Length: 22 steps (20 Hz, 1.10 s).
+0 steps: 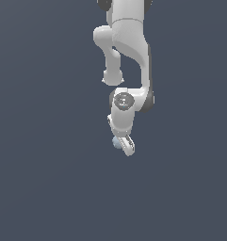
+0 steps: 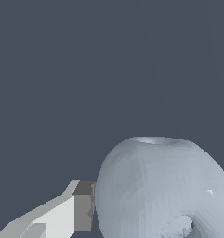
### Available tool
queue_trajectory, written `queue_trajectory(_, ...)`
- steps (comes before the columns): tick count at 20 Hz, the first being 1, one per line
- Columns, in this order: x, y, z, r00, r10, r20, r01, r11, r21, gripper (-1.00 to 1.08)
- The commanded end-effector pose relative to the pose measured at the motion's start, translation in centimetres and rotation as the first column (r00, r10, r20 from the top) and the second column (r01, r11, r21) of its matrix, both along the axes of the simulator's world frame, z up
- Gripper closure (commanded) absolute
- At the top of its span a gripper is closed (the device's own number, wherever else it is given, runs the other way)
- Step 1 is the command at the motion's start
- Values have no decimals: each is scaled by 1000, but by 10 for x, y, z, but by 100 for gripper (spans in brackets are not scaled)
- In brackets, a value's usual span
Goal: Pick up the object and move it to a goal position.
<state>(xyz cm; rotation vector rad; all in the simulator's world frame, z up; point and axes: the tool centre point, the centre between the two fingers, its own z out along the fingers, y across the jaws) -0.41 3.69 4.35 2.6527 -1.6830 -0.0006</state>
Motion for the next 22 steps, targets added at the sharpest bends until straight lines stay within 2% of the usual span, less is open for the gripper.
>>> queue_trajectory(1, 0, 1, 4, 1000, 0, 1, 0, 1000, 0, 108)
queue_trajectory(11, -1, 11, 59, 1000, -1, 0, 1, 1000, 1, 108)
queue_trajectory(22, -3, 32, 180, 1000, -3, 0, 3, 1000, -2, 108)
